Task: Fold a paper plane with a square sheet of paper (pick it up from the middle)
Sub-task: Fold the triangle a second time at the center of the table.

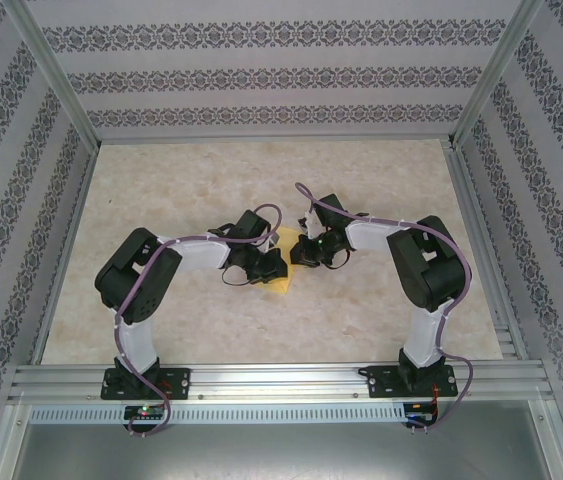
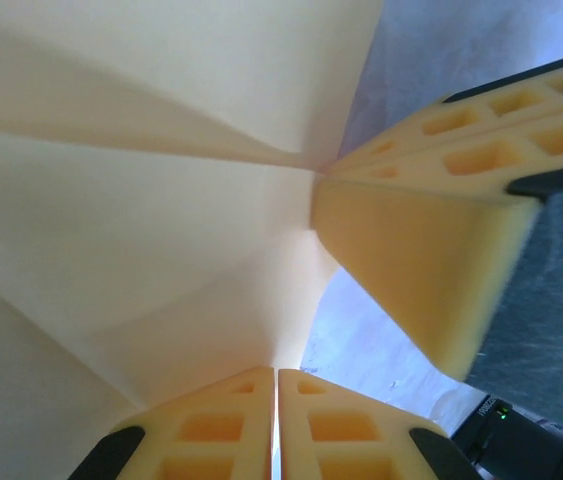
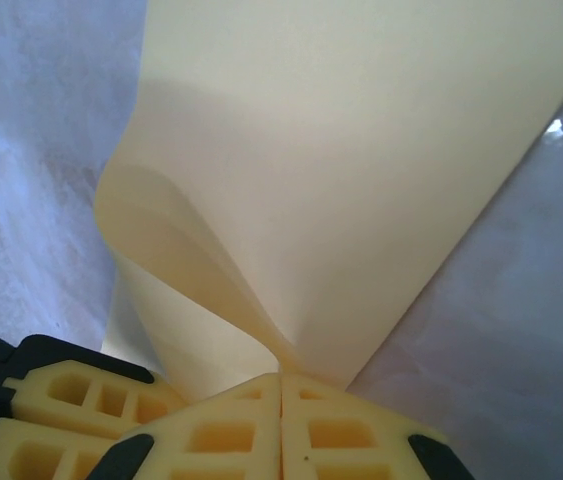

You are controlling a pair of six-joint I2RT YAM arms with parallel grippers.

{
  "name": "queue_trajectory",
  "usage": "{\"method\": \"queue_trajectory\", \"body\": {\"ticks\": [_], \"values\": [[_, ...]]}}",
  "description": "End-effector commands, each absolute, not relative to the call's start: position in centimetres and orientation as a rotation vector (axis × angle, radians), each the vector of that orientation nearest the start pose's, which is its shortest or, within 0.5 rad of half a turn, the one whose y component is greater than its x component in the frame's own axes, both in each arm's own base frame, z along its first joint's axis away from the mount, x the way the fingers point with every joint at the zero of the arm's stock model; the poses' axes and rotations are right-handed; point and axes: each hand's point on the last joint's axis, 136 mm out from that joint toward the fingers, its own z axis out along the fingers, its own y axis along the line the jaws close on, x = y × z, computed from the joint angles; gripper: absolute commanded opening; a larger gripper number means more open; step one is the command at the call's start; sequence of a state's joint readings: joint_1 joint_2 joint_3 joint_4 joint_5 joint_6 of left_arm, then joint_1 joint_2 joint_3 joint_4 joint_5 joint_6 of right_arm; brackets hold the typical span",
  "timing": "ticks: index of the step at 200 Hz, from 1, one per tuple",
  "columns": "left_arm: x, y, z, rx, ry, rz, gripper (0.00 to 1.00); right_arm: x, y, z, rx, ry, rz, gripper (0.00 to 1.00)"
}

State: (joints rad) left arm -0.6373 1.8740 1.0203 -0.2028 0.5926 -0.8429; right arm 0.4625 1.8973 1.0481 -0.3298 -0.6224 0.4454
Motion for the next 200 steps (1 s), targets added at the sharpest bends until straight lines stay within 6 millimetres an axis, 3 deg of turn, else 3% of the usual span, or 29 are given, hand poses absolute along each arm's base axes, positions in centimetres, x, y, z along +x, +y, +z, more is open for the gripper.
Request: {"method": "queue_trajectory", "body": {"ticks": [1,200], "values": [[27.6,-32.8,5.4,0.007,2.872,-1.189,0.10,31.0,27.1,2.1,-0.249,2.850,1.107,0.07],[27.3,-31.9,2.1,-0.050,2.968,-1.078,0.10,31.2,27.3,1.7,-0.259,2.855,1.099,0.07]]}}
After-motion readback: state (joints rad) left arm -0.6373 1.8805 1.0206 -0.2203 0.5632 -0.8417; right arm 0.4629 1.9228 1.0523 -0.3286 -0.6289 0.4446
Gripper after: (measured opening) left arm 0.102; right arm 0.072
